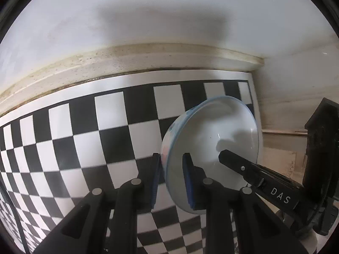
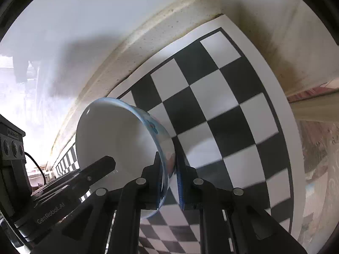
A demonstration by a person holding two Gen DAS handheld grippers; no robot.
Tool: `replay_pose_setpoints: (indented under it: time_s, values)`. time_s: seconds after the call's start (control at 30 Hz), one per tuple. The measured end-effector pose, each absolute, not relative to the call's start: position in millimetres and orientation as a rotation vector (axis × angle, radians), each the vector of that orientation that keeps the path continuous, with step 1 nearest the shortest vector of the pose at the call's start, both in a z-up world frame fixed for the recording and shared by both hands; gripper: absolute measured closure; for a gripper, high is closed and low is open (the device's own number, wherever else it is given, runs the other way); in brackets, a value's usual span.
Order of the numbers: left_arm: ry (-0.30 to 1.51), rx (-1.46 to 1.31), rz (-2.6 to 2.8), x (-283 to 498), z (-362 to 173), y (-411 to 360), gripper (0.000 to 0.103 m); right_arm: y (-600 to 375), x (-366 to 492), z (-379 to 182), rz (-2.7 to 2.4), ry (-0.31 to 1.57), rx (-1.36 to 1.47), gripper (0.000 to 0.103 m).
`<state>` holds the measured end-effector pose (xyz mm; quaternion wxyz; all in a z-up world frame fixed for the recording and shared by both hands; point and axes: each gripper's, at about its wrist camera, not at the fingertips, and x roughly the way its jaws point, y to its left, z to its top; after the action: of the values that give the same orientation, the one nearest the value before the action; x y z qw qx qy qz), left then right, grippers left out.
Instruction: Organize plates and bowls
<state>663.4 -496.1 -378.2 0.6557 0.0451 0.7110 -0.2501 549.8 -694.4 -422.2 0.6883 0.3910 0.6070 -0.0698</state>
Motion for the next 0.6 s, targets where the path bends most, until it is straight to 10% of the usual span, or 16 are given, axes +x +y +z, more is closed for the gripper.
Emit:
replay_pose_setpoints:
  time_s: [0.6]
  values:
    - [1.538,0.185,-0.692,543.0,-265.4,-452.4,0.084,-636.1,415.3,-312.9,-0.144,1.277,0.775,0.089]
